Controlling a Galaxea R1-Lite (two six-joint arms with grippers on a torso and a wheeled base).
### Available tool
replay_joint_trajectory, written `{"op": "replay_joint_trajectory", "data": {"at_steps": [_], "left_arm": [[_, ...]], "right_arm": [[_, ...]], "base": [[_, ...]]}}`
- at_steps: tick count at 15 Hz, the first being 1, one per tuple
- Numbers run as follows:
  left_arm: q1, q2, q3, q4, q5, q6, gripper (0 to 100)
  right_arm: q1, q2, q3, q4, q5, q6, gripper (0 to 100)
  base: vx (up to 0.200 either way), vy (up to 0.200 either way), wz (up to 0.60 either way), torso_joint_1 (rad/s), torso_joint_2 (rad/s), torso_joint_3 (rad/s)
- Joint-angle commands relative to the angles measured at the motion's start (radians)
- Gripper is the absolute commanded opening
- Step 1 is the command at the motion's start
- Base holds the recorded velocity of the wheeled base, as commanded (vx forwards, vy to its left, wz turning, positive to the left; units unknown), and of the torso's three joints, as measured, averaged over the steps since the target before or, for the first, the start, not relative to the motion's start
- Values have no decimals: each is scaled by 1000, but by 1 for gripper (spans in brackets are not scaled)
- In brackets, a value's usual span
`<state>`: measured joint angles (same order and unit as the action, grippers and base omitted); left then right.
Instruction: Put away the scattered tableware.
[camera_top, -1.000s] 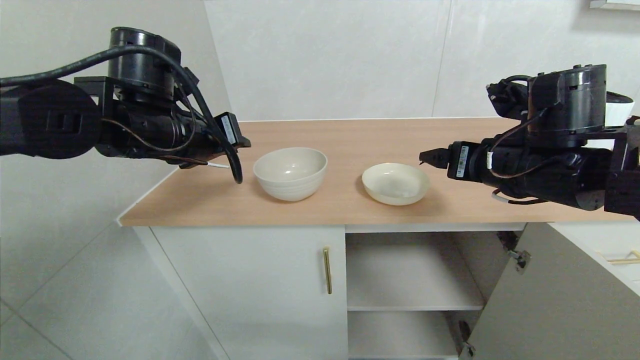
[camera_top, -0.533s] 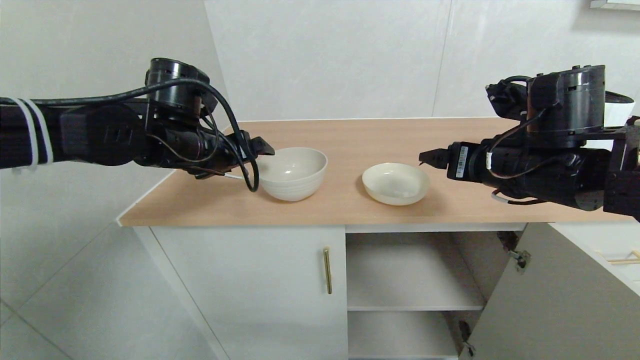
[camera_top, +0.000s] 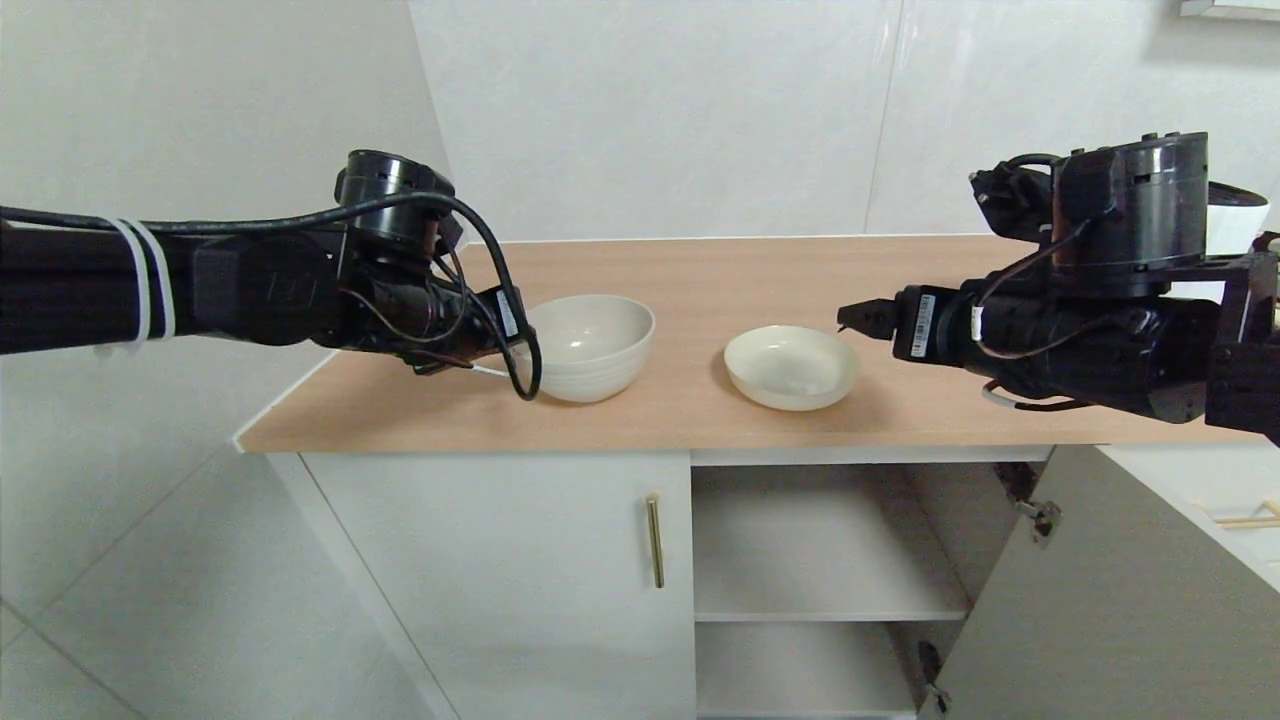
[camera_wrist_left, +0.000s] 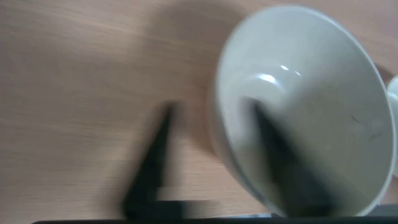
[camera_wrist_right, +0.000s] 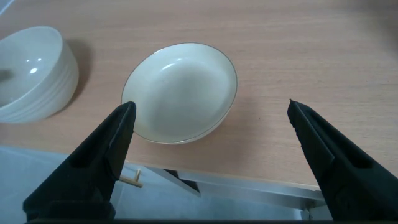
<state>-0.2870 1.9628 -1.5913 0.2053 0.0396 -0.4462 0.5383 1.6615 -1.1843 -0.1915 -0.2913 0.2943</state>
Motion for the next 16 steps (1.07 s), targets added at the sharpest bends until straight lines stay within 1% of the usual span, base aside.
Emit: {"op": "replay_joint_trajectory", "data": {"at_steps": [1, 5, 7, 8, 9, 11, 12, 14, 16], "left_arm": [[-9, 1, 2, 0, 0, 0, 0], [-8, -10, 2, -1, 0, -2, 0], [-8, -45, 8, 0, 2, -3, 0], [-8, -96, 25, 0, 2, -5, 0], [-9, -168, 56, -1, -3, -3, 0], [-31, -226, 80, -1, -1, -3, 0], [-54, -257, 102, -4, -3, -3, 0], [-70, -265, 120, -24, -1, -2, 0], [-70, -257, 120, -29, -1, -2, 0]], "right_arm": [[0, 6, 0, 0, 0, -1, 100], [0, 9, 2, 3, 1, -3, 100], [0, 20, -2, 3, 0, -3, 100], [0, 43, -14, 4, -2, -3, 100], [-4, 95, -52, 20, -2, -3, 100], [-11, 158, -107, 73, -14, 11, 100], [-23, 218, -187, 141, -65, 51, 100], [-41, 288, -262, 210, -143, 79, 100], [-46, 300, -271, 216, -146, 80, 100]], "base": [[0, 0, 0, 0, 0, 0], [0, 0, 0, 0, 0, 0], [0, 0, 0, 0, 0, 0], [0, 0, 0, 0, 0, 0], [0, 0, 0, 0, 0, 0], [0, 0, 0, 0, 0, 0], [0, 0, 0, 0, 0, 0], [0, 0, 0, 0, 0, 0], [0, 0, 0, 0, 0, 0]]}}
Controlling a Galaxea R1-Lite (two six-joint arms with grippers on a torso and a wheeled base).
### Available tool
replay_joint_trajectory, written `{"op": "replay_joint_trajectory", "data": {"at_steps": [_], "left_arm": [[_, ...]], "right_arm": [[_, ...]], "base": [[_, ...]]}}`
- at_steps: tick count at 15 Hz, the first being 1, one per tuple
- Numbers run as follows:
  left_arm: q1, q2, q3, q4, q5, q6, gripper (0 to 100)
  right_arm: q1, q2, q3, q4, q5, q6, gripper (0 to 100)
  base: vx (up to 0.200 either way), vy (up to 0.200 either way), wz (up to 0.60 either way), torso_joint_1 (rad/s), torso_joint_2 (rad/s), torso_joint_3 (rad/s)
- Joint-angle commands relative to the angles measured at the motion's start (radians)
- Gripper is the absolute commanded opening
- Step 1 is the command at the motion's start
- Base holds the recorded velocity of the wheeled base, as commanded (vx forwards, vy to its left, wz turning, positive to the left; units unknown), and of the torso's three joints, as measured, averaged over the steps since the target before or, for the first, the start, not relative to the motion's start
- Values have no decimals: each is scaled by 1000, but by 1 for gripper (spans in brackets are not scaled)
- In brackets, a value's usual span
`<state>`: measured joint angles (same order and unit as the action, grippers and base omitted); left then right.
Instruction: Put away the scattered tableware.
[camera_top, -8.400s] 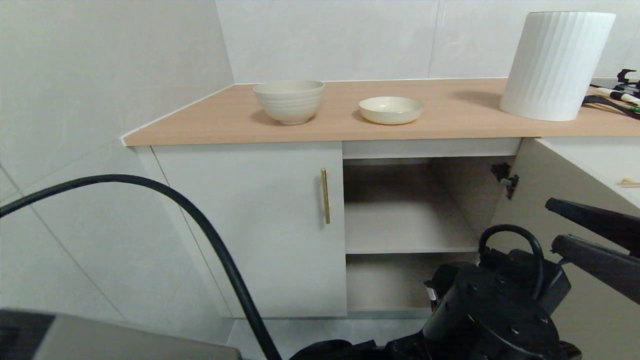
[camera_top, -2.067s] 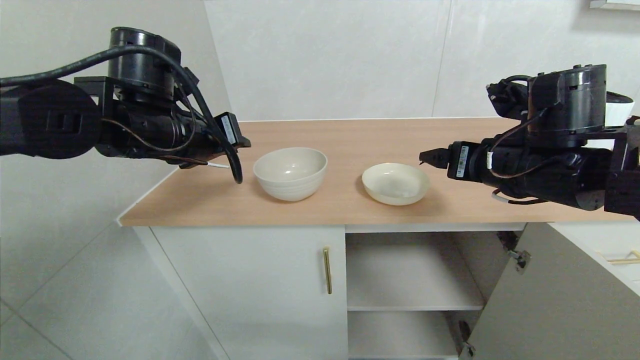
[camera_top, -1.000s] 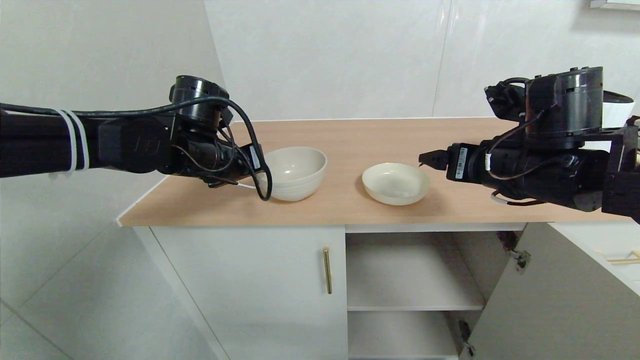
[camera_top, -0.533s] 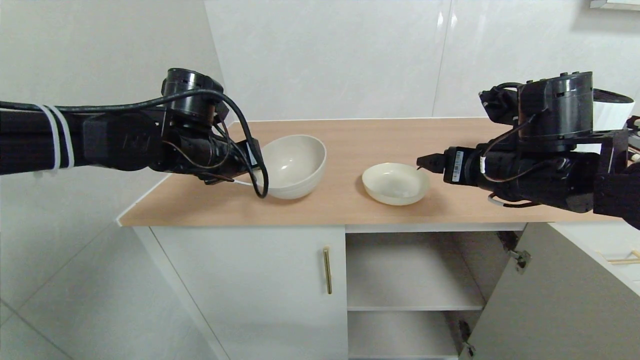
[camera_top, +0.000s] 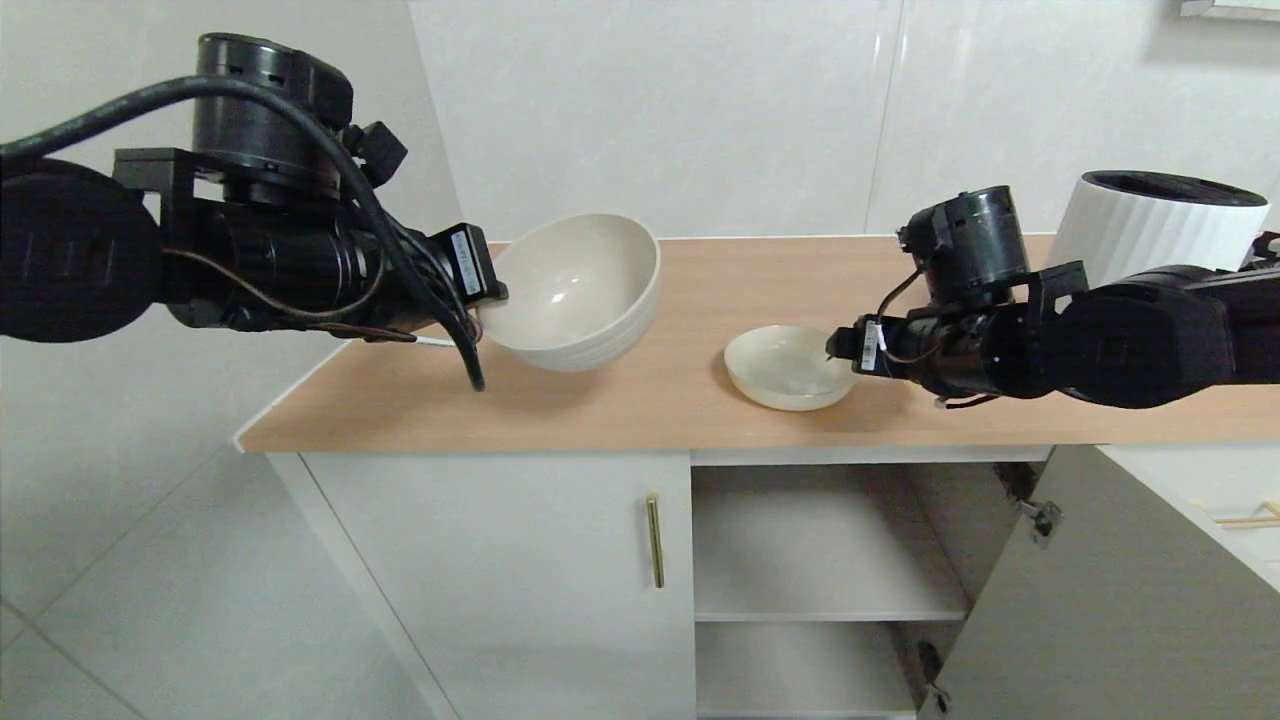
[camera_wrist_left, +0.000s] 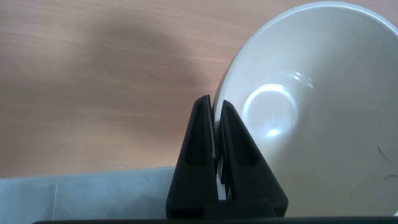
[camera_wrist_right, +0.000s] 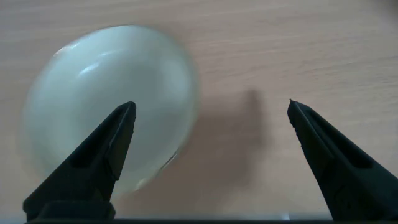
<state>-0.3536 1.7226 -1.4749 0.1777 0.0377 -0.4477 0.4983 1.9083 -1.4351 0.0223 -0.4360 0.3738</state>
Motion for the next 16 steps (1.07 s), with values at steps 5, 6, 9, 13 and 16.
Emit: {"op": "replay_joint_trajectory", "data": {"at_steps": [5, 6, 9, 13, 16], "left_arm": [[-4, -18, 5, -1, 1, 0, 0], [-5, -15, 5, -1, 1, 0, 0], [-7, -15, 5, -1, 1, 0, 0], [-7, -20, 11, -1, 1, 0, 0], [-7, -49, 34, -1, 1, 0, 0]], "right_arm": [[-7, 78, -22, -1, 0, 2, 100], [-7, 80, -22, -1, 0, 4, 100], [-7, 86, -25, -5, 2, 19, 0], [-4, 55, -22, -9, 0, 43, 0], [16, -45, 32, -9, 2, 42, 0]], "base": [[0, 0, 0, 0, 0, 0], [0, 0, 0, 0, 0, 0], [0, 0, 0, 0, 0, 0], [0, 0, 0, 0, 0, 0], [0, 0, 0, 0, 0, 0]]}}
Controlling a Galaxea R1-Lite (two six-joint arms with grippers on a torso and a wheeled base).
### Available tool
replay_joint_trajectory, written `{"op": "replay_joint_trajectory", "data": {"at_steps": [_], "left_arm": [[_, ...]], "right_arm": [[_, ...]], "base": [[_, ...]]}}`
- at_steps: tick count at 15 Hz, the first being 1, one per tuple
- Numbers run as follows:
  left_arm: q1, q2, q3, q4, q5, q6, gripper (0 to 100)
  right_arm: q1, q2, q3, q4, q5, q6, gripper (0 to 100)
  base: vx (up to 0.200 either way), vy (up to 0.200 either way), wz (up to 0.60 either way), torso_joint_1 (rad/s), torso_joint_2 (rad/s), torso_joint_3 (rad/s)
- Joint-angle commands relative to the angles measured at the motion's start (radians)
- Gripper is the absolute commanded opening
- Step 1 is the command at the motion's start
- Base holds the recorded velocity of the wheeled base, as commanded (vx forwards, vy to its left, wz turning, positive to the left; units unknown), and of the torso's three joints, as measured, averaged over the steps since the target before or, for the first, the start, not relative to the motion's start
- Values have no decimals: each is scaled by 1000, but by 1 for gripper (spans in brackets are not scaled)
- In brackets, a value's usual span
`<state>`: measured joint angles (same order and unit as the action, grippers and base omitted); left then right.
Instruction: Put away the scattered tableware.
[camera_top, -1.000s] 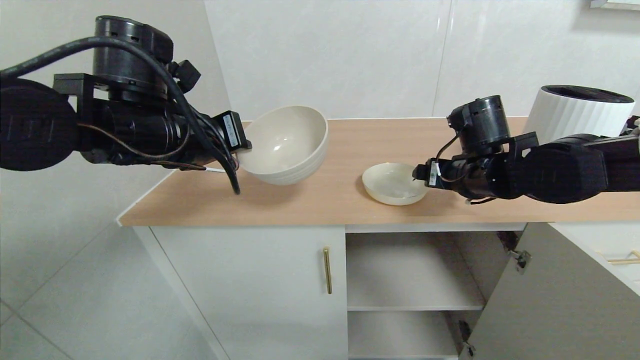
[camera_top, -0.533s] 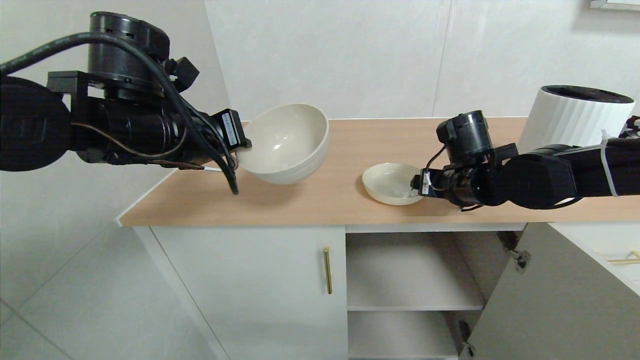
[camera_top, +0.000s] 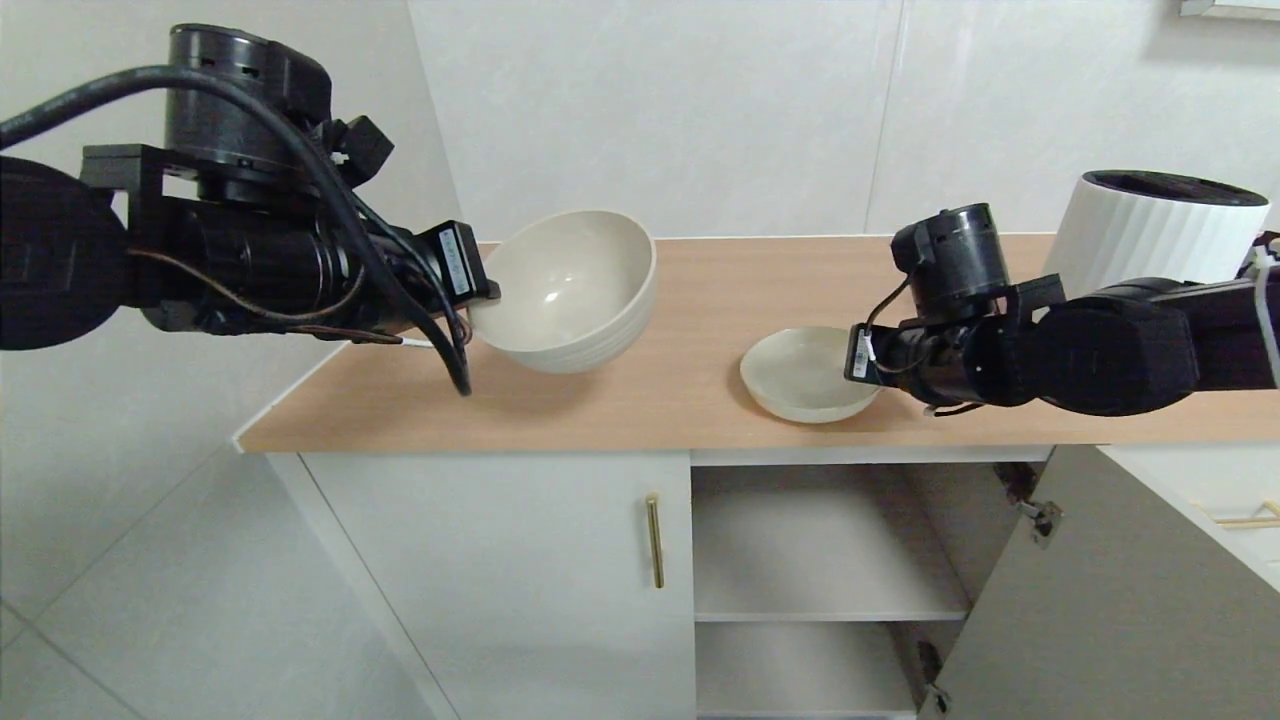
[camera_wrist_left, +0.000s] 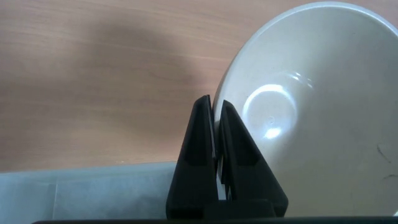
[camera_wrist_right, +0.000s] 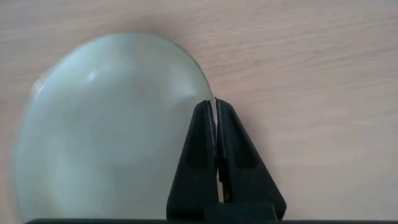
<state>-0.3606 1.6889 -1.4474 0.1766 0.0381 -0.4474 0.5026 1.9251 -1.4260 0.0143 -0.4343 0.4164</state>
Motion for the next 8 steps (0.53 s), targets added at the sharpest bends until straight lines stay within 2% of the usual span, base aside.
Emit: {"op": "replay_joint_trajectory", "data": {"at_steps": [1, 2, 4, 8], "left_arm": [[0, -55, 39, 0, 0, 0, 0], [-1, -72, 56, -2, 0, 0, 0], [-9, -186, 171, -39, -1, 1, 0], [-72, -313, 358, -62, -3, 3, 0]], "right_arm": [[42, -144, 62, 0, 9, -2, 0], [50, -170, 76, 0, 12, -2, 0], [100, -301, 188, 0, 63, -7, 0], [133, -367, 306, -10, 94, 4, 0]], "base": [[0, 0, 0, 0, 0, 0], [0, 0, 0, 0, 0, 0], [0, 0, 0, 0, 0, 0], [0, 0, 0, 0, 0, 0]]}}
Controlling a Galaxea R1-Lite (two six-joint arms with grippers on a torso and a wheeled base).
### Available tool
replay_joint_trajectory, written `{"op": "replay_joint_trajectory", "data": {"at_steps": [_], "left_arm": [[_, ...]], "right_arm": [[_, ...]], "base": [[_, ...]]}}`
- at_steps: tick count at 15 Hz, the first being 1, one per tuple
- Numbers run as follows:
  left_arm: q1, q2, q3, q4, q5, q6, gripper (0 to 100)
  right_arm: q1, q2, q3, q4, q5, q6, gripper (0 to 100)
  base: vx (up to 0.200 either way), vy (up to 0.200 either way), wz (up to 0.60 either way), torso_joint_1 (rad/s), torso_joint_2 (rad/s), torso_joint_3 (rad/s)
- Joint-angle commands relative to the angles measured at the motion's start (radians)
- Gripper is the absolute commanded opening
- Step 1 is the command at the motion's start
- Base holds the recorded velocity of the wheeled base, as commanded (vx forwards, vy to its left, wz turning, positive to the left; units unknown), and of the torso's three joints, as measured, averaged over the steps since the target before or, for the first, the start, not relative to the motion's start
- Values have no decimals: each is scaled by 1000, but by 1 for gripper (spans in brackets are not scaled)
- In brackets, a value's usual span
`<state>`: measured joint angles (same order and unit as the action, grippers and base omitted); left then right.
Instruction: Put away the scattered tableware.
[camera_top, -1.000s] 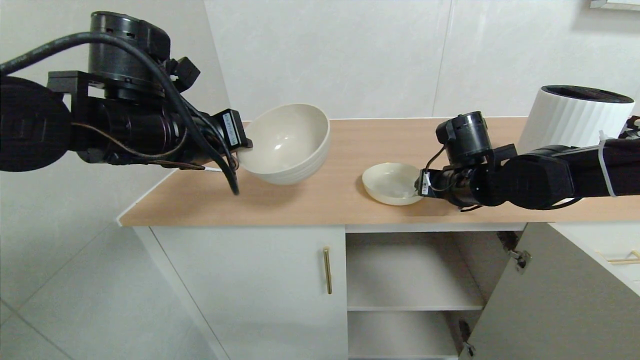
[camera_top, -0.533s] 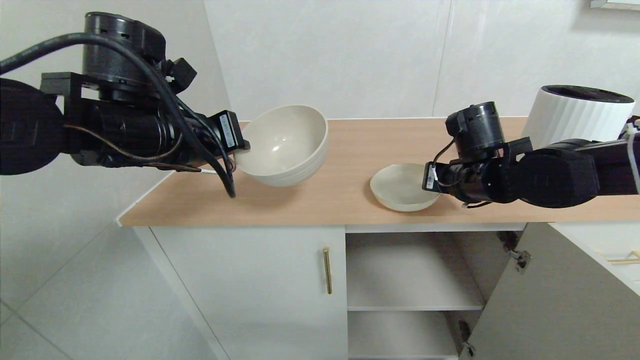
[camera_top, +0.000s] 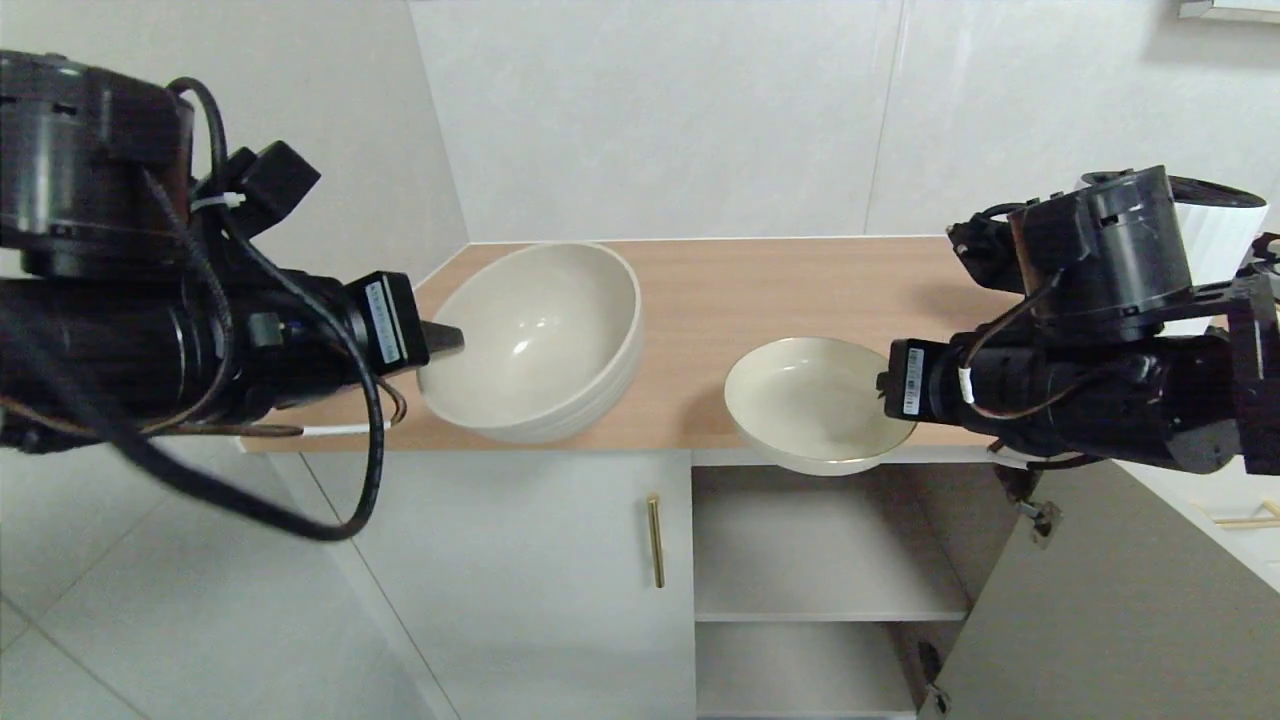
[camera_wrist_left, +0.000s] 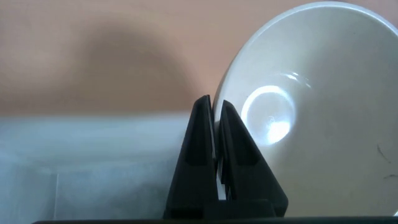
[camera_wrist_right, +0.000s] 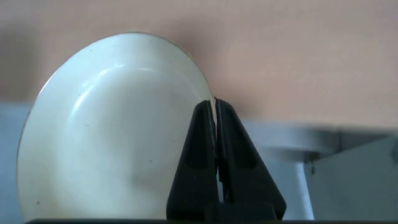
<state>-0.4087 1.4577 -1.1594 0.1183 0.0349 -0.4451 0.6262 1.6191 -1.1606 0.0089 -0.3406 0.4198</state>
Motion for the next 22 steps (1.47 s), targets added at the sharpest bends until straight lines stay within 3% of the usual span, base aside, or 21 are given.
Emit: {"op": "replay_joint_trajectory", "data": {"at_steps": [1, 5, 10, 18, 22], "left_arm": [[-24, -106, 110, -3, 0, -1, 0], [-25, -227, 250, -3, 0, -3, 0], [-28, -227, 305, -14, -1, -6, 0], [-32, -200, 339, -85, -1, -1, 0], [-32, -197, 339, -88, -1, -1, 0]], "right_arm": [[12, -84, 72, -21, 2, 11, 0], [86, -177, 236, -75, 2, 19, 0], [92, -177, 386, -236, -6, 14, 0], [86, -124, 409, -241, -8, 17, 0], [84, -110, 411, -241, -15, 16, 0]], "base": [[0, 0, 0, 0, 0, 0], [0, 0, 0, 0, 0, 0], [-120, 0, 0, 5, 1, 0], [-25, 0, 0, -1, 0, 0], [0, 0, 0, -99, 328, 215]]}}
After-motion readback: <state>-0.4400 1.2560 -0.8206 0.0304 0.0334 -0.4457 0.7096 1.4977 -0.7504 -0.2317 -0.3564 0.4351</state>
